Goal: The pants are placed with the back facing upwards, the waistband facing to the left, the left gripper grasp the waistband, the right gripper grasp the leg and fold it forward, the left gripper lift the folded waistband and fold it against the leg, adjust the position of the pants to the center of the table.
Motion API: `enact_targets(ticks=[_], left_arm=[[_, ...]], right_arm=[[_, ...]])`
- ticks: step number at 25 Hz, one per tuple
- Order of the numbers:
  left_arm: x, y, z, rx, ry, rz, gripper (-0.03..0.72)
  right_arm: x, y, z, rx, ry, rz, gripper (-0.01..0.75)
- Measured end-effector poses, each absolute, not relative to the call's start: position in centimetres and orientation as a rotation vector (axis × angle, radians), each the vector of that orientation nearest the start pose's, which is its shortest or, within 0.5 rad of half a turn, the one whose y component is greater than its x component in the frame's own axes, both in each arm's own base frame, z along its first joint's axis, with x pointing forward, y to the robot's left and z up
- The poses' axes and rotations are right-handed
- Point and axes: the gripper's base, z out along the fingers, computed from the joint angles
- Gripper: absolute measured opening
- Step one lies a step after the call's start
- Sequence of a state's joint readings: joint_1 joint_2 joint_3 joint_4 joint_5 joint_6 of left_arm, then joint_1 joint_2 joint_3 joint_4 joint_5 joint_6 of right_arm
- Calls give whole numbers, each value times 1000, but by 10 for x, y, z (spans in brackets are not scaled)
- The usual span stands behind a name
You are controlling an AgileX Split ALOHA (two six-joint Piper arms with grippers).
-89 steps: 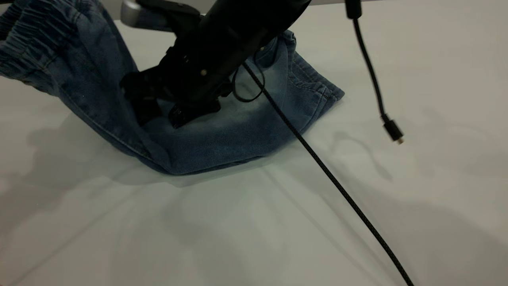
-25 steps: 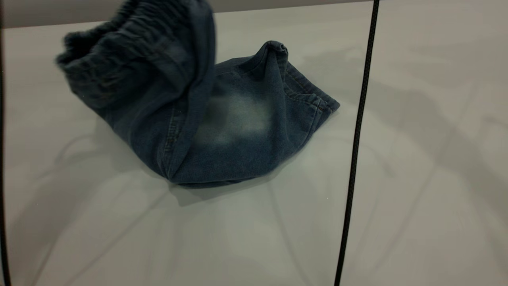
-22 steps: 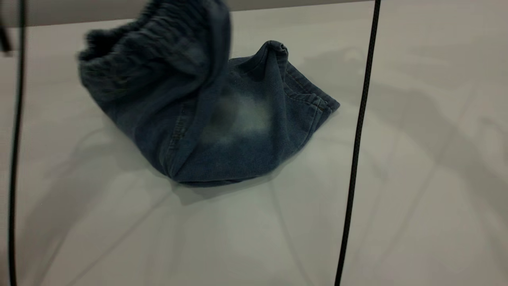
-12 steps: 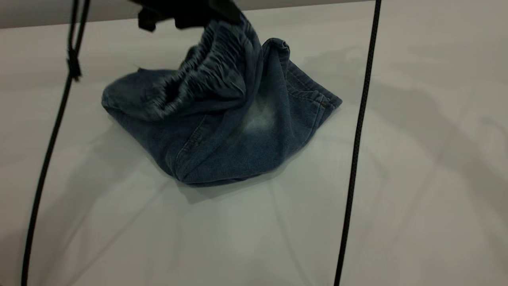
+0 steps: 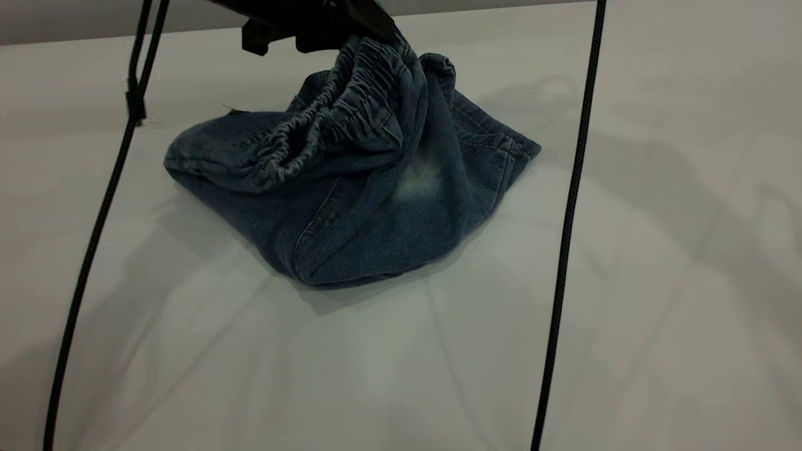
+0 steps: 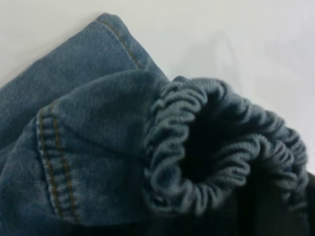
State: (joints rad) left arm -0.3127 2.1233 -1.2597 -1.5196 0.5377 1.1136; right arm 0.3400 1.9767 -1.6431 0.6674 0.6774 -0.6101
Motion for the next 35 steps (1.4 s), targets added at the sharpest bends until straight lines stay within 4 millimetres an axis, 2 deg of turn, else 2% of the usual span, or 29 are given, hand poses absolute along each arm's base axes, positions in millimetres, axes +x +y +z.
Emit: enact_targets(ticks=[7,11,15,22,24,29,35], left_arm=[[395,-176,127,230,2423,-932,400],[399,-176,138,311,2368,-892,473],[407,-166,159,308,2304,-869,486],[414,-124,202,265,2207,-802,488],[412,-112,220,267,2168,-794,488],[398,-91,276,278,2036,-788,488],[372,-89,328,370,1915,-733,488]], right_arm=[[408,186,263,-712,2358,662,542],[399,187,259,-752,2442,727,542],[392,186,251,-819,2527,740,542],[386,181,245,-841,2628,709,542],[383,182,243,-841,2675,735,542],[362,191,213,-875,2825,787,542],[328,227,177,-940,2788,847,542]])
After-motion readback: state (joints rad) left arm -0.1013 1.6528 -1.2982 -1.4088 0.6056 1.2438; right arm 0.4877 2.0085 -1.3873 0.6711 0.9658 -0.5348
